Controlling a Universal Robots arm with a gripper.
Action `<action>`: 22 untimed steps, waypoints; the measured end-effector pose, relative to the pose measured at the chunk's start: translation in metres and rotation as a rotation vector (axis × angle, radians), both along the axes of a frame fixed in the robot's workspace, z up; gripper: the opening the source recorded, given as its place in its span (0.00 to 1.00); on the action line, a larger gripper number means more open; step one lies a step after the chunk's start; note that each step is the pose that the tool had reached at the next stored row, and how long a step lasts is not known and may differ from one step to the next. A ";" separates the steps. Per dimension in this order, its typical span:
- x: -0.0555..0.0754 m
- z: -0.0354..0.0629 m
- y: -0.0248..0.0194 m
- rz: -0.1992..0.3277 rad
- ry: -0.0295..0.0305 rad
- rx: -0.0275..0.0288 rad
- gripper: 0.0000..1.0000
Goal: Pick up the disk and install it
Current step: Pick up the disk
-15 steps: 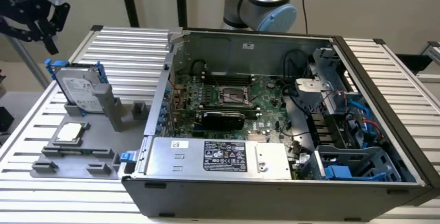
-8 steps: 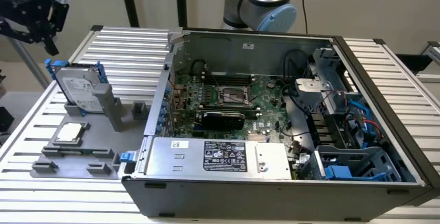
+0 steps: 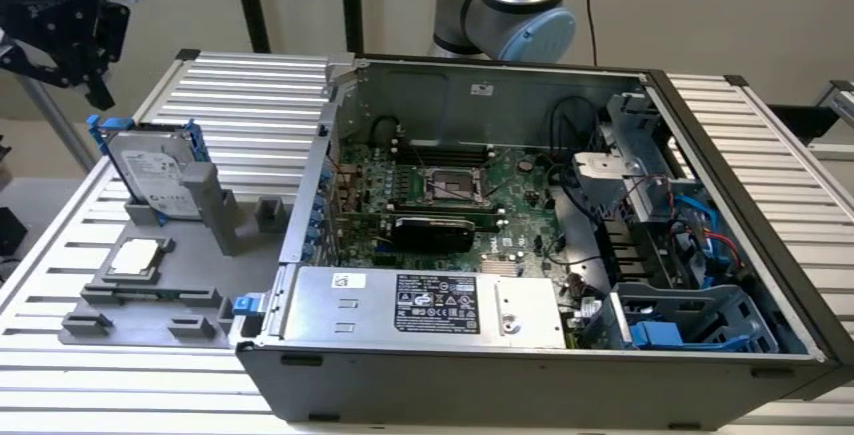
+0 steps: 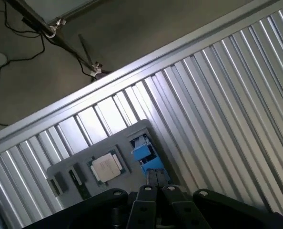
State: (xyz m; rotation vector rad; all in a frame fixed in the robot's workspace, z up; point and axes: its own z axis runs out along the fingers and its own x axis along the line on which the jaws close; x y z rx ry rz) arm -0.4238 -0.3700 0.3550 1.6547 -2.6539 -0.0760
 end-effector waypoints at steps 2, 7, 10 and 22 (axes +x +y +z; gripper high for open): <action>0.000 -0.0004 0.0000 0.036 -0.0002 -0.0001 0.00; 0.000 -0.0012 0.0000 0.122 -0.0006 0.0001 0.00; 0.001 -0.0012 0.0001 0.164 -0.0004 0.0000 0.00; 0.005 -0.0028 0.0000 0.317 -0.0015 -0.0001 0.00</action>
